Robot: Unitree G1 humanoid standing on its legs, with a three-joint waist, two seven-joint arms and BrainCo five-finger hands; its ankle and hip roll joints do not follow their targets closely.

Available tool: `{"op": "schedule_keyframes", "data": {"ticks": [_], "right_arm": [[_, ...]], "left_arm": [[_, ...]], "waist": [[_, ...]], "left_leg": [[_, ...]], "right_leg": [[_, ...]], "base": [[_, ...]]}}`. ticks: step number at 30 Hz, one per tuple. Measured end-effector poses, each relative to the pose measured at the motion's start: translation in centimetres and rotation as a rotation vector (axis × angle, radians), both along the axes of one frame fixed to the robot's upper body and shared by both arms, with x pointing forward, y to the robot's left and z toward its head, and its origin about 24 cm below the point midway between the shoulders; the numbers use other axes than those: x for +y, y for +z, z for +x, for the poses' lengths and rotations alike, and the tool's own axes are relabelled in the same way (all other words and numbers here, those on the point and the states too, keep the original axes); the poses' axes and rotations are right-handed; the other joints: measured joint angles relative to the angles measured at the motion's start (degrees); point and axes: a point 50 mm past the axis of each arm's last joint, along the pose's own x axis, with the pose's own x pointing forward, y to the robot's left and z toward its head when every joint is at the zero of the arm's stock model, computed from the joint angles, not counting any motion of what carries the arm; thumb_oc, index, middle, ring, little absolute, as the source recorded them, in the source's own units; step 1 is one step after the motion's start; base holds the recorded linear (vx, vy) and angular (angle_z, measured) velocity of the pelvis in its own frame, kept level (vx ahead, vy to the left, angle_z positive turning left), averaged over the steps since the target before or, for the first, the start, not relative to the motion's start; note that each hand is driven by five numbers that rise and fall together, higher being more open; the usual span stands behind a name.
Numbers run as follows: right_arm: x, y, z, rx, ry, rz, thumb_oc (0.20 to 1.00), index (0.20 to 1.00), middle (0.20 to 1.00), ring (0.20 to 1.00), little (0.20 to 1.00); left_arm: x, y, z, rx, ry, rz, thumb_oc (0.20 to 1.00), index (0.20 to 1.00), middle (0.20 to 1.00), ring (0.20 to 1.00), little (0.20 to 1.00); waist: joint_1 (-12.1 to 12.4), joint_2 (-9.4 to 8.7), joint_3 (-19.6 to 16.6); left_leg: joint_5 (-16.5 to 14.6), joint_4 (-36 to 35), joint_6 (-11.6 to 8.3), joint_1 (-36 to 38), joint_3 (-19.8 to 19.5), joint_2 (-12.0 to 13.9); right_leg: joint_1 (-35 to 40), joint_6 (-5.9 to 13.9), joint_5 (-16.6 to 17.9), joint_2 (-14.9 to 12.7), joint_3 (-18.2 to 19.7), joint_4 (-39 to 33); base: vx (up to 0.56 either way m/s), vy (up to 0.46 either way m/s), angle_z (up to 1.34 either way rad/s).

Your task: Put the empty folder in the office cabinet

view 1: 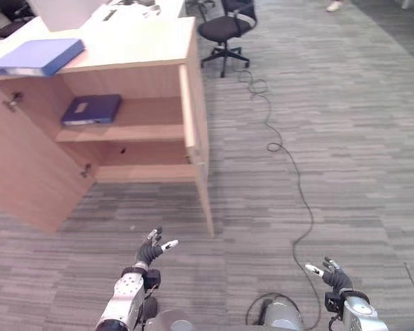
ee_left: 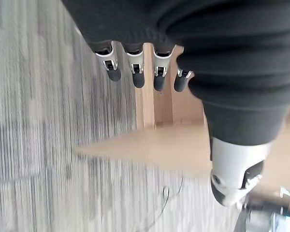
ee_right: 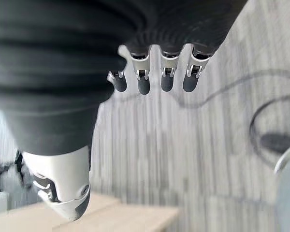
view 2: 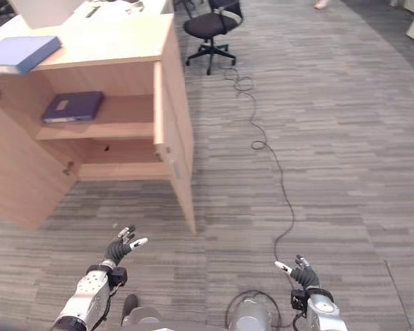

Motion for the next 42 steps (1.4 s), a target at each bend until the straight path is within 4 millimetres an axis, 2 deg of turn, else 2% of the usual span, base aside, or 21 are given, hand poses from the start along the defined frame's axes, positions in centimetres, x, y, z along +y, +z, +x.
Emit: {"op": "schedule_keyframes", "data": {"ticks": [1,3,4,5,6,7,8,9,11,12,14,18,20,24,27,31,33,36,37,40,42], "right_arm": [[1.5,-1.3,-0.9,0.031,-0.022,0.052,1.0,1.0,1.0,1.0,1.0],[3.8,-2.7,-2.1,0.061,-0.029,0.129,1.0,1.0,1.0,1.0,1.0],[4.8,-2.9,-1.7,0.051,-0.028,0.158,1.0,1.0,1.0,1.0,1.0],[6.4,-2.9,-0.3,0.022,0.009,0.188,1.0,1.0,1.0,1.0,1.0],[7.0,-2.8,0.4,0.009,0.029,0.197,1.0,1.0,1.0,1.0,1.0],[7.5,-2.8,0.6,0.012,0.055,0.202,1.0,1.0,1.0,1.0,1.0],[8.0,-2.9,0.7,0.014,0.073,0.211,1.0,1.0,1.0,1.0,1.0],[8.0,-3.0,0.4,0.025,0.08,0.208,1.0,1.0,1.0,1.0,1.0],[7.8,-3.1,0.0,0.037,0.074,0.204,1.0,1.0,1.0,1.0,1.0],[8.0,-3.1,0.3,0.031,0.084,0.205,1.0,1.0,1.0,1.0,1.0],[8.3,-2.9,0.8,0.023,0.104,0.21,1.0,1.0,1.0,1.0,1.0],[8.1,-2.6,1.6,0.004,0.105,0.199,1.0,1.0,1.0,1.0,1.0],[7.9,-2.6,1.6,0.005,0.102,0.192,1.0,1.0,1.0,1.0,1.0],[7.0,-2.5,1.2,0.009,0.085,0.172,1.0,1.0,1.0,1.0,1.0],[6.6,-2.3,1.4,0.002,0.089,0.161,1.0,1.0,1.0,1.0,1.0],[6.4,-2.0,2.1,-0.012,0.092,0.155,1.0,1.0,1.0,1.0,1.0],[6.3,-2.0,2.0,-0.009,0.091,0.153,1.0,1.0,1.0,1.0,1.0],[5.6,-2.0,1.5,0.001,0.082,0.137,1.0,1.0,1.0,1.0,1.0],[5.0,-2.0,1.0,0.009,0.061,0.127,1.0,1.0,1.0,1.0,1.0],[3.6,-1.9,0.1,0.035,0.049,0.091,1.0,1.0,1.0,1.0,1.0],[2.9,-1.6,0.2,0.032,0.05,0.071,1.0,1.0,1.0,1.0,1.0]], "left_arm": [[1.3,0.0,-0.4,0.017,-0.011,0.041,1.0,1.0,1.0,1.0,1.0],[3.1,0.3,-0.6,0.027,-0.03,0.103,1.0,1.0,1.0,1.0,1.0],[4.0,0.6,-0.6,0.029,-0.034,0.135,1.0,1.0,1.0,1.0,1.0],[5.3,1.1,-0.5,0.026,-0.031,0.176,1.0,1.0,1.0,1.0,1.0],[5.4,1.3,-0.4,0.018,-0.039,0.183,1.0,1.0,1.0,1.0,1.0],[5.1,1.4,-0.2,0.01,-0.041,0.172,1.0,1.0,1.0,1.0,1.0],[4.7,1.6,0.3,-0.008,-0.038,0.159,1.0,1.0,1.0,1.0,1.0],[4.3,1.6,0.6,-0.024,-0.022,0.136,1.0,1.0,1.0,1.0,1.0],[3.4,1.8,0.7,-0.045,-0.027,0.108,1.0,1.0,1.0,1.0,1.0],[3.1,1.5,0.2,-0.038,-0.022,0.095,1.0,1.0,1.0,1.0,1.0],[3.1,0.7,-0.7,0.007,-0.022,0.09,1.0,1.0,1.0,1.0,1.0],[3.3,0.5,-1.1,0.031,-0.018,0.092,1.0,1.0,1.0,1.0,1.0],[3.2,0.6,-0.8,0.021,-0.022,0.091,1.0,1.0,1.0,1.0,1.0],[2.3,1.7,0.4,-0.037,-0.065,0.071,1.0,1.0,1.0,1.0,1.0],[2.1,1.7,0.5,-0.042,-0.065,0.062,1.0,1.0,1.0,1.0,1.0],[1.5,2.1,1.5,-0.07,-0.058,0.038,1.0,1.0,1.0,1.0,1.0],[1.4,1.6,0.9,-0.045,-0.054,0.032,1.0,1.0,1.0,1.0,1.0],[1.2,1.9,1.4,-0.061,-0.059,0.032,1.0,1.0,1.0,1.0,1.0],[0.9,2.1,1.8,-0.072,-0.064,0.025,1.0,1.0,1.0,1.0,1.0],[0.1,2.1,2.1,-0.083,-0.061,0.001,1.0,1.0,1.0,1.0,1.0],[0.0,1.6,1.4,-0.062,-0.056,-0.005,1.0,1.0,1.0,1.0,1.0]], "waist": [[0.75,-5.51,-0.79],[3.16,-9.25,-2.03],[3.5,-10.11,-1.94],[3.55,-10.26,-1.06],[3.28,-9.34,-0.37],[2.94,-8.01,0.45],[3.12,-6.79,1.07],[2.66,-4.86,1.69],[2.64,-4.97,1.69],[3.21,-4.22,2.55],[2.82,-4.41,2.97],[2.55,-6.91,3.91],[2.69,-7.74,4.1],[1.76,-7.34,4.41],[1.51,-5.69,5.01],[1.69,-6.33,6.04],[1.25,-6.38,6.1],[-0.95,-6.21,5.77],[-2.08,-5.63,5.41],[-1.71,-3.61,4.17],[-1.52,-2.32,3.52]], "left_leg": [[-1.68,-0.2,-2.8,0.41,0.86,-6.15],[-3.15,1.16,-1.68,-1.2,2.56,-10.86],[-3.31,1.75,-0.65,-1.34,3.49,-12.4],[-4.49,4.3,2.28,-2.4,5.56,-14.89],[-5.76,5.78,4.45,-3.12,5.96,-15.76],[-6.75,5.63,6.65,-2.98,5.33,-16.54],[-6.16,4.07,8.73,-2.02,5.07,-16.8],[-4.25,0.66,8.13,-0.85,2.9,-17.18],[-2.78,-1.62,9.79,0.23,3.12,-19.56],[-2.45,-2.43,10.07,0.8,3.13,-19.16],[-1.78,-4.59,10.44,1.83,3.07,-19.87],[-0.2,-6.71,9.29,3.16,2.4,-20.29],[-0.14,-6.99,9.17,3.67,2.48,-20.59],[0.42,-5.59,8.27,4.13,0.92,-20.94],[1.0,-3.63,7.21,4.43,2.15,-21.03],[3.46,11.53,3.03,-5.66,1.06,-22.14],[2.73,13.63,3.47,-4.81,1.12,-21.7],[1.99,8.91,3.95,-3.88,2.88,-15.81],[2.46,0.81,3.3,-1.81,3.38,-11.97],[3.42,-7.3,2.84,1.15,2.14,-8.62],[3.84,-8.92,2.16,1.59,-0.47,-8.35]], "right_leg": [[0.25,0.89,2.35,-4.58,4.48,-2.91],[2.11,-2.54,14.7,-7.42,5.85,-10.99],[1.91,-4.3,20.23,-8.39,6.01,-13.01],[0.08,-4.57,32.42,-10.33,5.29,-14.36],[-0.98,-6.89,38.29,-11.11,3.94,-14.46],[-1.81,-6.33,37.43,-10.03,4.94,-11.3],[-3.25,-2.87,27.72,-7.21,6.55,-5.45],[-3.43,-2.13,15.22,-2.02,8.45,2.38],[-2.98,-1.83,10.82,1.49,7.99,2.1],[-2.01,-1.33,8.6,4.66,7.51,-0.42],[0.22,-3.26,7.61,9.45,3.1,-6.4],[5.12,-2.64,6.83,12.89,5.84,-16.96],[7.6,-2.36,6.94,12.96,5.52,-19.72],[12.77,-2.34,6.92,13.68,5.67,-25.22],[14.74,-2.51,6.82,13.7,5.66,-26.56],[12.65,-5.77,6.87,11.48,6.74,-25.92],[14.62,-6.43,8.1,11.52,6.15,-27.8],[15.12,-5.7,8.68,11.29,3.31,-28.4],[14.89,-5.66,8.48,11.79,2.84,-28.02],[14.85,-4.49,8.4,11.82,3.77,-27.94],[14.92,-2.83,8.51,11.33,4.87,-28.06]], "base": [[-0.03,0.379,0.62],[-0.09,0.419,0.15],[-0.14,0.713,-0.28],[-0.1,0.79,-0.32],[-0.04,0.865,-0.2],[0.0,0.486,0.01],[0.01,0.417,0.37],[0.01,0.384,0.57],[0.01,0.365,0.32],[0.01,0.168,-0.08],[0.06,0.221,-0.03],[0.07,0.089,0.1],[0.09,0.008,0.17],[0.1,0.013,0.35],[0.01,0.006,0.03],[0.05,0.034,0.02],[0.12,0.136,-0.17],[0.22,0.246,0.12],[0.21,0.215,0.35],[0.18,0.225,0.13],[0.16,0.236,-0.19]]}}
